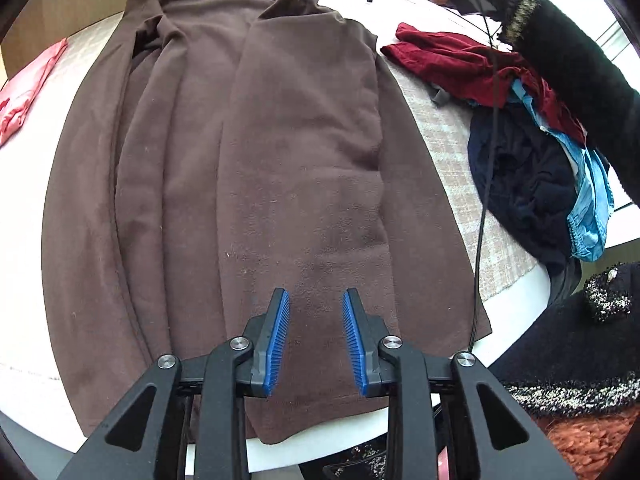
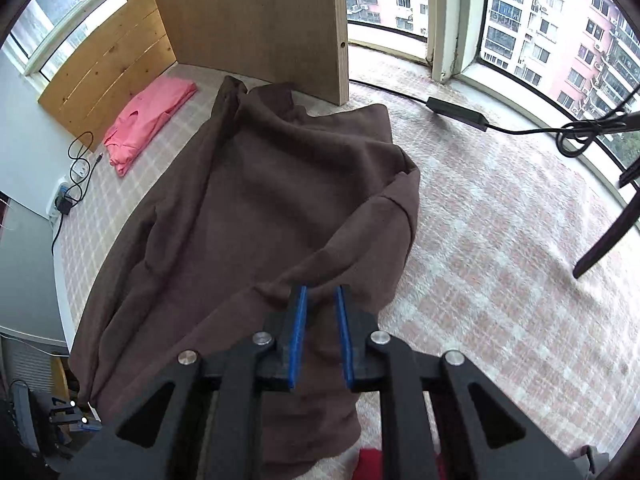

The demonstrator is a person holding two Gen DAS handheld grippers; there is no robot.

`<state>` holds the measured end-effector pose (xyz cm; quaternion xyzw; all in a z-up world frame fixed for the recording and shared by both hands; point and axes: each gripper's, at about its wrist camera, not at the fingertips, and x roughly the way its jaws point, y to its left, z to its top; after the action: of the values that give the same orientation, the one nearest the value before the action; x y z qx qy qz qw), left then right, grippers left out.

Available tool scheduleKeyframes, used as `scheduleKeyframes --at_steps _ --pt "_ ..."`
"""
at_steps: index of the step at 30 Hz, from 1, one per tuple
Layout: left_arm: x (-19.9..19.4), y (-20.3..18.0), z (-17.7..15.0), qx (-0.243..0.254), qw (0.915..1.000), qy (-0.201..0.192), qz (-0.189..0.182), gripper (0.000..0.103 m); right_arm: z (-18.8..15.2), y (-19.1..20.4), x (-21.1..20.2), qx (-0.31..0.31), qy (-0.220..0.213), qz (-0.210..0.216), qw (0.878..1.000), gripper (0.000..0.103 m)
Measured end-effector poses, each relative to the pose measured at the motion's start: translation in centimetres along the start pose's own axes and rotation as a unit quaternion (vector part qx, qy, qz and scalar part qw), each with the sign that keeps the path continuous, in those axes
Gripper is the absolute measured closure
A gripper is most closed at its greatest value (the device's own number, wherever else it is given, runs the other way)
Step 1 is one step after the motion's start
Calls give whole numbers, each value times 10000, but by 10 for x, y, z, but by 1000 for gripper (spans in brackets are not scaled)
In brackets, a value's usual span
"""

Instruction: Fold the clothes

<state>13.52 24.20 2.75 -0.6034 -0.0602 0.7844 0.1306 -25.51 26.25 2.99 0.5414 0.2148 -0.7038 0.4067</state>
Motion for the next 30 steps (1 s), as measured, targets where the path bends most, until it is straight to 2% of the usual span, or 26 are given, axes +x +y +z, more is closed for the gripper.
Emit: scheduleKeyframes --at_steps 3,7,9,11,15,16,18,21,22,23,24,25,26,30 --pt "-7 -3 -8 -28 9999 -124 112 76 -7 -1 -9 140 -66 -5 9999 87" --pt "-19 -10 -22 178 9997 -169 94 76 -28 -6 -34 390 -225 11 9990 84" --pt "-19 -20 -26 380 9991 -169 11 71 -38 -8 -46 515 -305 18 9982 83" --pt "-16 -32 -29 597 9981 -147 -88 65 -68 -4 -60 648 -180 287 9973 70" --pt "4 -58 -28 1079 9942 41 34 63 -120 7 -63 980 76 838 9916 68" --pt "10 -62 -28 1174 9929 96 136 63 -129 10 -62 1038 117 928 9902 68" --pt "20 -64 -30 1232 9916 177 353 63 -135 17 -51 1053 210 781 9911 68" --pt "21 -61 -31 1159 9925 85 378 66 -129 22 -28 1127 352 604 9912 68" --pt "20 -59 -31 1110 9930 56 394 76 -128 22 -22 1150 377 571 9910 68" --pt "19 -56 -31 1061 9935 28 411 83 -127 22 -17 1178 396 535 9908 68" --pt "17 -52 -31 980 9945 6 357 94 -127 22 -13 1181 380 486 9911 71" --pt "15 -47 -31 840 9963 -4 172 99 -127 22 -11 1166 341 423 9917 89" --pt "13 -43 -31 720 9974 -20 39 99 -127 23 -9 1156 309 395 9920 97" --pt "-6 -43 -29 520 9985 -181 -56 100 -128 20 -20 1181 57 473 9919 100"
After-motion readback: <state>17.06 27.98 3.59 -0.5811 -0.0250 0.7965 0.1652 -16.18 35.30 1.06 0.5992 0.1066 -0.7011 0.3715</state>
